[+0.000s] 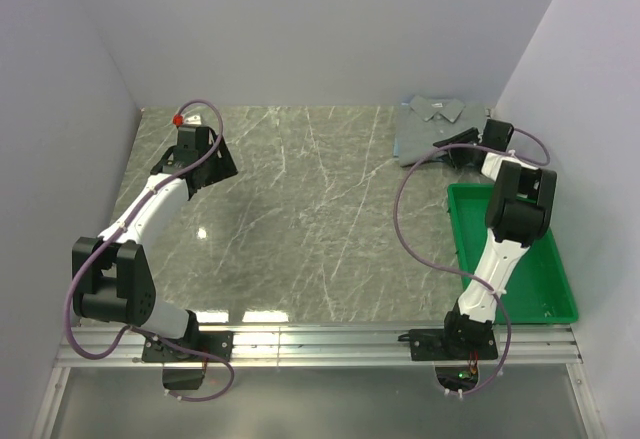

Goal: Fold and stack the long sleeve shirts
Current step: Neatly place the folded shirt to the corner

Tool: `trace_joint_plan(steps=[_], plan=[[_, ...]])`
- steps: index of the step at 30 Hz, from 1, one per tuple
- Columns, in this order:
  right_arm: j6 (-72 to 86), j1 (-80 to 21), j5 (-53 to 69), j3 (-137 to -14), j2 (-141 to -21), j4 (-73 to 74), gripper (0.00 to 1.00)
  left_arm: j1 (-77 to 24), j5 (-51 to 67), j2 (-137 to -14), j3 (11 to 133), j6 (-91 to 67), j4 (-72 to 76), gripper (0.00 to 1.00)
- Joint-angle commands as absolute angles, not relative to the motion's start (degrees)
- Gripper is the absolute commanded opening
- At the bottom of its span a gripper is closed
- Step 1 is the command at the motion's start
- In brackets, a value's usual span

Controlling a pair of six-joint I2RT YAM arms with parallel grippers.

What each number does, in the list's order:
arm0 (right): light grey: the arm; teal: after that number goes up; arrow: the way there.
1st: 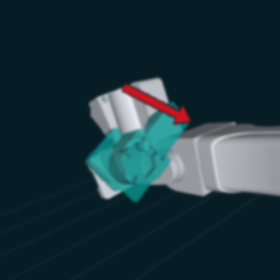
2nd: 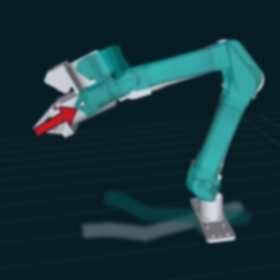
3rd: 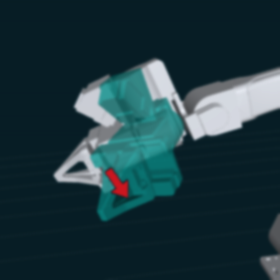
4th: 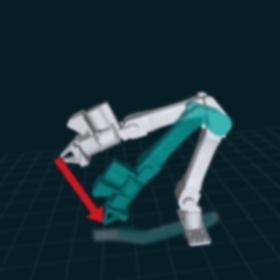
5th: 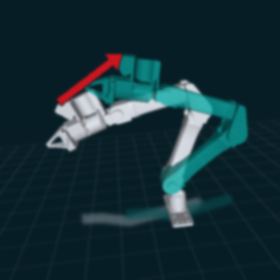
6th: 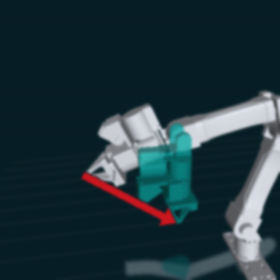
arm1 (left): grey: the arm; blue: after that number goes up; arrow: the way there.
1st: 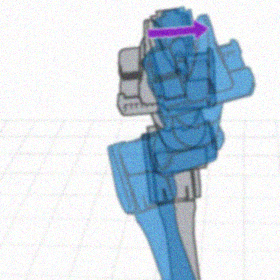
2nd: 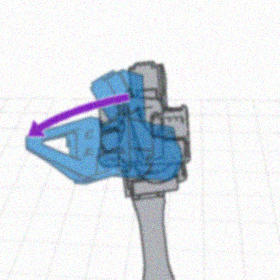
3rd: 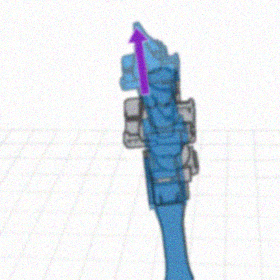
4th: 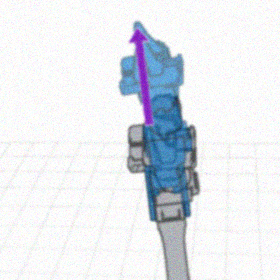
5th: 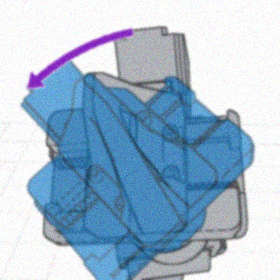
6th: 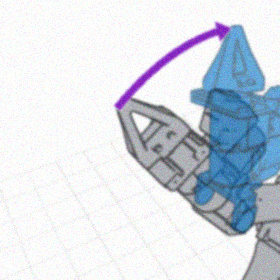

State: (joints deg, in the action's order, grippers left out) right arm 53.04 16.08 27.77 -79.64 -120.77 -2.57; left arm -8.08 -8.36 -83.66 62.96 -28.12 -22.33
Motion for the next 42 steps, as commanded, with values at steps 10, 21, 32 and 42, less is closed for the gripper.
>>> trace_joint_plan(steps=[10, 21, 32, 42], plan=[[66.6, 14.9, 36.6, -77.6, -119.0, -19.2, 0.24, -8.2, -7.5, -83.0, 62.8, -28.6, -21.9, 0.76], [72.7, 12.2, 33.1, -71.6, -117.2, -25.0, 0.23, -8.2, -6.9, -83.1, 62.8, -28.7, -22.1, 0.76], [53.3, 11.9, 26.5, -77.2, -108.6, 4.9, 0.63, -8.2, -6.6, -83.2, 63.0, -28.7, -22.1, 0.76], [40.5, 14.0, 16.0, -87.1, -102.4, 22.6, 0.50, -8.2, -5.4, -83.4, 63.3, -28.7, -22.2, 0.76]])
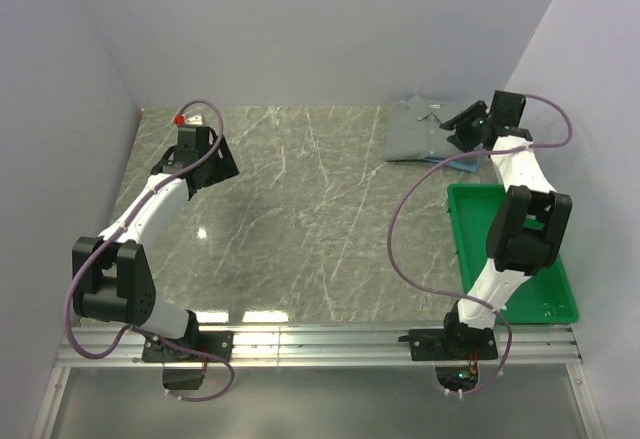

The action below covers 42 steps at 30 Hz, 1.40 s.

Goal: Fold and stack the long sleeve shirts
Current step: Neatly place the folded shirt to the corner

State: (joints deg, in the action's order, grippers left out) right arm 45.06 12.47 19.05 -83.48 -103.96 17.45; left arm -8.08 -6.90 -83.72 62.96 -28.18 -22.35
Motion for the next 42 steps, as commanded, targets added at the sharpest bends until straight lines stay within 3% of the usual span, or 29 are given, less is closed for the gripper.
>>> trace_joint_plan(steps=[1, 10, 20, 32, 42], plan=[[41.0, 14.2, 16.6, -87.4, -103.1, 21.5, 0.50, -8.2, -5.4, -83.2, 63.2, -28.7, -22.2, 0.76], [49.9, 17.9, 18.4, -82.9, -111.3, 5.6, 0.49, -8.2, -5.7, -82.7, 63.0, -28.6, -22.1, 0.76], [52.0, 20.9, 14.1, -72.6, -111.7, 4.3, 0.49, -8.2, -5.4, -82.5, 63.1, -28.5, -22.1, 0.76], [44.8, 14.7, 16.1, -82.7, -103.6, 9.2, 0.49, -8.2, -5.3, -82.8, 63.3, -28.5, -22.4, 0.76], [50.0, 10.0, 17.1, -83.9, -113.9, 4.0, 0.48, -8.2, -6.3, -82.3, 63.2, -28.2, -22.6, 0.76]])
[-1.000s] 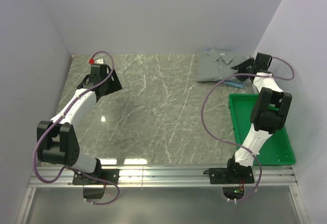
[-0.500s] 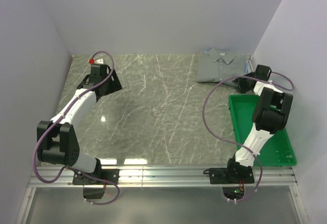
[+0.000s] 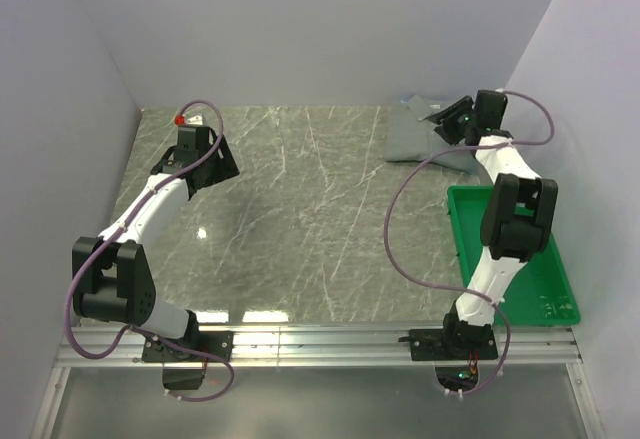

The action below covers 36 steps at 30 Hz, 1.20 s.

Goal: Fold and stack the long sleeve shirts
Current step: Neatly place the folded shirt to the corner

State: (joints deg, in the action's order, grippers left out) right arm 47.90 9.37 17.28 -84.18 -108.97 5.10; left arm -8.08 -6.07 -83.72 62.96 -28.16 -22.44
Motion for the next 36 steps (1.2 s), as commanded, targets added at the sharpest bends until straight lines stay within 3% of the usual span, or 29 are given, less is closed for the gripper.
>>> trace_joint_plan(steps=[1, 10, 21, 32, 36], plan=[[50.6, 9.9, 16.9, -82.8, -114.5, 3.9, 0.48, -8.2, -6.5, -82.2, 63.2, -28.2, -22.7, 0.76], [47.5, 10.4, 15.3, -84.1, -116.5, 10.1, 0.48, -8.2, -6.4, -82.3, 63.3, -28.1, -22.6, 0.76], [48.0, 15.3, 12.8, -83.1, -108.3, -1.7, 0.48, -8.2, -6.9, -81.7, 63.2, -28.2, -22.7, 0.76], [51.6, 16.6, 1.2, -89.7, -119.3, -0.4, 0.49, -8.2, -8.3, -81.8, 63.2, -27.8, -22.7, 0.77], [52.3, 16.7, -3.1, -93.2, -122.3, 9.0, 0.49, -8.2, -8.7, -81.9, 63.2, -27.7, -22.8, 0.77]])
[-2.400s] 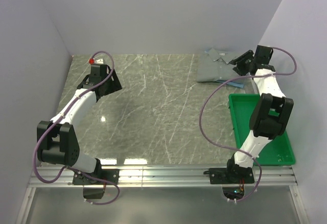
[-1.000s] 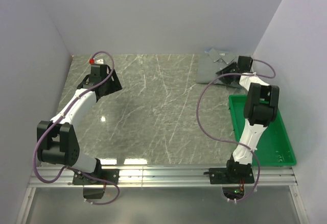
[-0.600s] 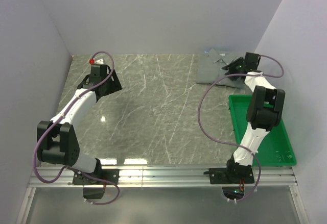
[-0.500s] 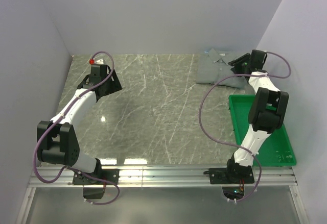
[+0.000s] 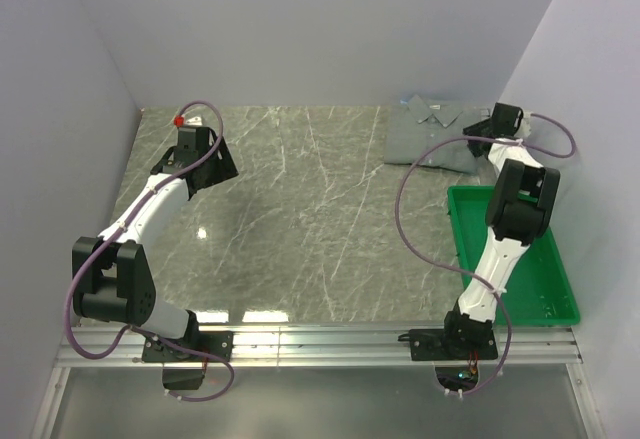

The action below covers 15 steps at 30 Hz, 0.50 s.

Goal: Fold and stack the long sleeve shirts
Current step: Neatly place the folded shirt to the corner

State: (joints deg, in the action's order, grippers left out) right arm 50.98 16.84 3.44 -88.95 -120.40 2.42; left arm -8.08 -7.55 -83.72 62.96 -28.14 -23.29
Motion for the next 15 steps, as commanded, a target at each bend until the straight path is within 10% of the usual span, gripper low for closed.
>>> trace_joint_plan(steps=[1, 15], plan=[[52.3, 16.8, -3.8, -93.4, -122.7, 10.2, 0.49, -8.2, -8.6, -81.8, 63.3, -27.7, -22.8, 0.77], [38.5, 13.6, -14.9, -89.7, -99.2, 19.9, 0.67, -8.0, -11.1, -74.3, 63.6, -27.1, -23.6, 0.80]])
